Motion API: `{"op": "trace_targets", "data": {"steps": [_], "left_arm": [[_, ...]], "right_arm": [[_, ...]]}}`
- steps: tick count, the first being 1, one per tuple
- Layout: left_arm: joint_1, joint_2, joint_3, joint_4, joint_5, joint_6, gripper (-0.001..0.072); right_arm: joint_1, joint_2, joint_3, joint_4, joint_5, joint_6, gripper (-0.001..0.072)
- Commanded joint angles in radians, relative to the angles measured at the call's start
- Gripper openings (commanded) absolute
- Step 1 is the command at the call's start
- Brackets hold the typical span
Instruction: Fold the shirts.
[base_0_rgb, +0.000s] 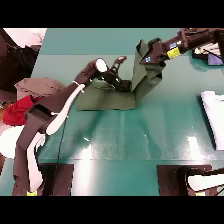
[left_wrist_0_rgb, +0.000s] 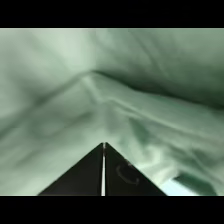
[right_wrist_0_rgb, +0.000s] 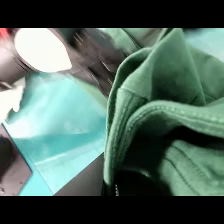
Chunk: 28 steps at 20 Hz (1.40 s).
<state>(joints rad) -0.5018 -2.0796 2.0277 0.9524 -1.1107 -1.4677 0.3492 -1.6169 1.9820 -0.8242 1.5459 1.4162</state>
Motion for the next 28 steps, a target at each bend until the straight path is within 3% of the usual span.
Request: {"op": "trace_targets", "data": {"steps": [1, 7, 10, 12, 13, 15, 16, 19, 23, 28], "left_arm": [[0.085, 0.075, -0.001, 0.164, -0.134, 0.008, 0.0021], [0.364, 0.312, -0.001, 0.252, -0.253, 0.002, 0.0022], [0.466, 0.430, -0.001, 0.252, -0.300, 0.002, 0.0022], [0.505, 0.494, -0.001, 0.252, -0.304, 0.001, 0.0022], [0.511, 0.517, -0.001, 0.253, -0.304, 0.002, 0.0022], [0.511, 0.545, -0.001, 0.258, -0.309, 0.002, 0.0022], [0.511, 0.552, -0.001, 0.258, -0.324, 0.003, 0.0022], [0.511, 0.554, -0.001, 0.261, -0.381, 0.031, 0.0022], [0.511, 0.553, -0.011, 0.257, -0.383, 0.032, 0.0022], [0.511, 0.553, -0.094, 0.240, -0.390, 0.032, 0.0023]], "right_arm": [[0.053, -0.013, 0.019, -0.068, -0.001, 0.008, 0.0015], [0.189, -0.095, 0.019, -0.054, -0.103, -0.016, 0.0015], [0.308, -0.197, 0.022, 0.057, -0.282, -0.133, 0.0017], [0.401, -0.299, 0.071, 0.064, -0.476, -0.191, 0.0048], [0.446, -0.357, 0.108, 0.083, -0.578, -0.203, 0.0261], [0.515, -0.414, 0.144, 0.124, -0.712, -0.252, 0.0461], [0.528, -0.393, 0.116, 0.114, -0.724, -0.271, 0.0552], [0.475, -0.245, -0.028, -0.027, -0.583, -0.277, 0.0553], [0.291, -0.066, -0.241, -0.130, -0.340, -0.132, 0.0552], [0.055, 0.067, -0.624, -0.092, -0.443, 0.019, 0.0554]]}}
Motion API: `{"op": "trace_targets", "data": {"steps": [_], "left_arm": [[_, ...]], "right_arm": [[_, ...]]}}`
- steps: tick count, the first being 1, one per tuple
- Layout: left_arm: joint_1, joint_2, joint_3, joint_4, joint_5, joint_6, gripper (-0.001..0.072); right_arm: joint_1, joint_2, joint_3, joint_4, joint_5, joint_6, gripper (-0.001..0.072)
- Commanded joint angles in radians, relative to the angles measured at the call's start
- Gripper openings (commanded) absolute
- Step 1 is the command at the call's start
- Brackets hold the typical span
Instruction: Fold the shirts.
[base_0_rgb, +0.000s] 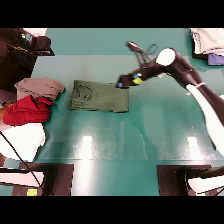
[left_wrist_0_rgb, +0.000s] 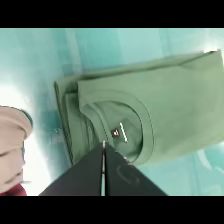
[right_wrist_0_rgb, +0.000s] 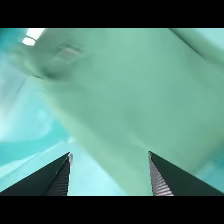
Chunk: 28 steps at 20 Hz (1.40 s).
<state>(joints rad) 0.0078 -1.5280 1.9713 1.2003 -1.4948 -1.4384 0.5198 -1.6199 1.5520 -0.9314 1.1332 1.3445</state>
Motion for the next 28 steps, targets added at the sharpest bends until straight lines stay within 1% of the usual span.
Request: {"op": "trace_targets", "data": {"steps": [1, 2, 3, 5, 7, 9, 10, 12, 13, 15, 16, 17, 18, 19, 20, 23, 25, 28], "left_arm": [[0.001, 0.001, -0.048, -0.008, -0.006, 0.002, 0.0023], [0.001, 0.001, -0.054, -0.011, -0.002, 0.002, 0.0023], [0.001, 0.001, -0.057, -0.012, 0.005, 0.003, 0.0023], [0.001, 0.001, -0.057, -0.014, 0.018, 0.002, 0.0023], [0.001, 0.001, -0.057, -0.021, 0.021, 0.003, 0.0022], [0.001, 0.001, -0.057, -0.031, 0.021, 0.005, 0.0023], [0.001, 0.001, -0.057, -0.033, 0.021, 0.006, 0.0023], [0.001, 0.001, -0.057, -0.034, 0.020, 0.006, 0.0023], [0.001, 0.001, -0.057, -0.034, 0.019, 0.006, 0.0022], [0.001, 0.001, -0.057, -0.034, 0.019, 0.006, 0.0023], [0.001, 0.001, -0.057, -0.034, 0.017, 0.006, 0.0023], [0.001, 0.001, -0.057, -0.034, 0.016, 0.006, 0.0023], [0.001, 0.001, -0.057, -0.034, 0.015, 0.006, 0.0022], [0.001, 0.001, -0.057, -0.034, 0.013, 0.006, 0.0023], [0.001, 0.001, -0.057, -0.038, 0.010, 0.006, 0.0023], [-0.002, 0.001, -0.057, -0.060, -0.004, 0.006, 0.0022], [-0.019, 0.001, -0.057, -0.061, -0.008, 0.006, 0.0022], [-0.068, 0.001, -0.057, -0.059, -0.004, 0.006, 0.0023]], "right_arm": [[-0.149, 0.070, -0.252, 0.048, -0.043, 0.089, 0.0560], [-0.176, 0.060, -0.305, 0.093, -0.064, 0.087, 0.0631], [-0.192, 0.041, -0.341, 0.143, -0.087, 0.084, 0.0676], [-0.203, -0.016, -0.385, 0.270, -0.120, 0.012, 0.0674], [-0.189, -0.092, -0.374, 0.411, -0.115, -0.064, 0.0671], [-0.148, -0.166, -0.320, 0.506, -0.113, -0.098, 0.0668], [-0.122, -0.199, -0.279, 0.515, -0.112, -0.098, 0.0664], [-0.064, -0.256, -0.196, 0.514, -0.122, -0.097, 0.0605], [-0.037, -0.278, -0.157, 0.515, -0.134, -0.097, 0.0550], [0.013, -0.312, -0.085, 0.513, -0.174, -0.097, 0.0543], [0.029, -0.317, -0.064, 0.512, -0.198, -0.097, 0.0398], [0.039, -0.316, -0.053, 0.511, -0.225, -0.098, 0.0211], [0.041, -0.315, -0.043, 0.511, -0.244, -0.098, 0.0114], [0.037, -0.315, -0.034, 0.510, -0.243, -0.098, 0.0033], [0.026, -0.311, -0.030, 0.510, -0.237, -0.098, 0.0017], [-0.038, -0.222, -0.101, 0.509, -0.268, -0.098, 0.0016], [-0.120, -0.101, -0.207, 0.475, -0.300, -0.098, 0.0016], [-0.310, 0.108, -0.375, 0.378, -0.289, -0.095, 0.0016]]}}
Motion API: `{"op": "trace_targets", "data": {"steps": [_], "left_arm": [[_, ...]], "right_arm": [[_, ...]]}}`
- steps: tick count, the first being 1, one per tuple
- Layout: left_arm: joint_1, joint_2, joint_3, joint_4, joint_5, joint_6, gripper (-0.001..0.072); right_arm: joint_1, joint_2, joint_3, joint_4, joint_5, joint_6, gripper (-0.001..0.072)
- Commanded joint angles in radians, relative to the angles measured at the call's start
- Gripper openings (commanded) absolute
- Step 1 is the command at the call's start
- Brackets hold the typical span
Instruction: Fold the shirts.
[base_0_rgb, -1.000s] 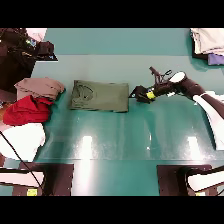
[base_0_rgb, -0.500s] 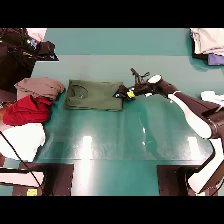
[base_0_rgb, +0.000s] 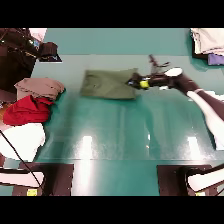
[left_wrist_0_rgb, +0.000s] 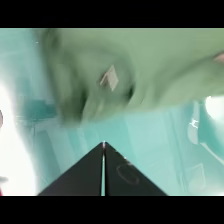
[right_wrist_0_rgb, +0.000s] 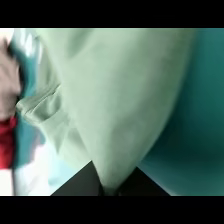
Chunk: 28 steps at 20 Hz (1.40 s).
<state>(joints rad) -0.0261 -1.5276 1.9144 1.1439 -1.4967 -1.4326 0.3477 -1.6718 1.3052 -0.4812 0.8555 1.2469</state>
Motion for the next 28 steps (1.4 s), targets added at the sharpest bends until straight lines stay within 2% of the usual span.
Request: {"op": "trace_targets", "data": {"steps": [1, 3, 6, 12, 19, 23, 26, 28], "left_arm": [[-0.055, 0.001, 0.000, -0.003, 0.001, 0.001, 0.0022], [-0.093, 0.001, 0.000, -0.003, 0.014, 0.001, 0.0022], [-0.136, 0.000, 0.000, -0.003, 0.055, 0.000, 0.0022], [-0.195, 0.000, 0.000, -0.003, 0.094, -0.001, 0.0022], [-0.205, 0.000, 0.000, 0.000, 0.100, -0.001, 0.0023], [-0.205, 0.000, 0.000, 0.001, 0.100, 0.000, 0.0023], [-0.205, 0.000, 0.000, 0.002, 0.101, 0.016, 0.0023], [-0.205, 0.000, 0.000, 0.002, 0.100, 0.028, 0.0023]], "right_arm": [[-0.215, 0.228, -0.183, -0.071, -0.010, 0.003, 0.0016], [-0.397, 0.368, -0.280, -0.078, -0.007, 0.003, 0.0016], [-0.658, 0.515, -0.352, -0.165, 0.005, 0.010, 0.0016], [-1.064, 0.568, -0.339, -0.227, 0.085, 0.011, 0.0015], [-1.131, 0.460, -0.089, -0.226, 0.213, 0.001, 0.0015], [-1.151, 0.531, 0.030, -0.227, 0.232, 0.034, 0.0015], [-1.184, 0.598, 0.042, -0.232, 0.287, 0.048, 0.0015], [-1.199, 0.632, 0.016, -0.299, 0.327, 0.095, 0.0015]]}}
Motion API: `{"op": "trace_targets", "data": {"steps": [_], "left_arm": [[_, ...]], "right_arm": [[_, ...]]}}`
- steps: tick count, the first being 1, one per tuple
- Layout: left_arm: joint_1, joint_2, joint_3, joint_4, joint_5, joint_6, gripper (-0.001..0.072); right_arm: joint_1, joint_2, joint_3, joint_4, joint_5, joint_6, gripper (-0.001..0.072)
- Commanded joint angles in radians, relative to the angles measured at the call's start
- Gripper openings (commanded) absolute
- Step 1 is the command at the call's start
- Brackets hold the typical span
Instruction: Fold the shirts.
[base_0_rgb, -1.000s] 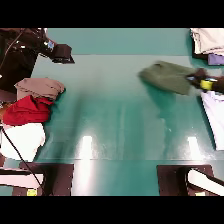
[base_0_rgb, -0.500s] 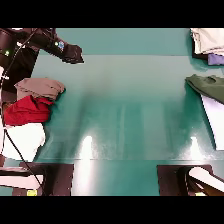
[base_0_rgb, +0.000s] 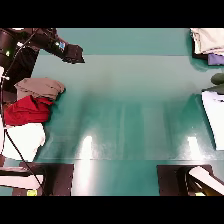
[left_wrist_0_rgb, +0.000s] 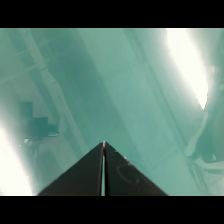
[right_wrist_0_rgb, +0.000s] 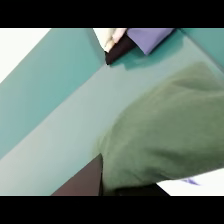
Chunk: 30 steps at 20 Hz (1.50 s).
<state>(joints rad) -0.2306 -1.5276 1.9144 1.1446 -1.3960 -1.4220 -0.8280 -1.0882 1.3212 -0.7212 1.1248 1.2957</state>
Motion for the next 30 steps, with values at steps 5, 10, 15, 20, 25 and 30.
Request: {"op": "trace_targets", "data": {"steps": [5, 10, 15, 20, 25, 30], "left_arm": [[0.000, 0.000, 0.000, 0.001, -0.011, 0.039, 0.0022], [0.000, 0.000, 0.000, 0.001, -0.012, 0.043, 0.0023], [0.000, 0.000, 0.000, 0.000, -0.019, 0.043, 0.0023], [0.000, 0.000, 0.000, 0.000, -0.019, 0.042, 0.0023], [0.000, 0.000, 0.000, -0.001, 0.021, 0.042, 0.0023], [0.000, 0.000, 0.000, -0.001, 0.028, 0.042, 0.0023]], "right_arm": [[-0.024, 0.138, -0.129, -0.386, 0.160, 0.128, 0.0017], [-0.024, 0.204, -0.238, -0.723, 0.262, 0.195, 0.0022], [-0.024, 0.209, -0.269, -0.959, 0.343, 0.267, 0.0490], [-0.005, 0.212, -0.269, -0.833, 0.343, 0.271, 0.0486], [0.109, 0.212, -0.269, -0.539, 0.341, 0.266, 0.0144], [0.277, 0.212, -0.269, -0.510, 0.291, 0.263, 0.0019]]}}
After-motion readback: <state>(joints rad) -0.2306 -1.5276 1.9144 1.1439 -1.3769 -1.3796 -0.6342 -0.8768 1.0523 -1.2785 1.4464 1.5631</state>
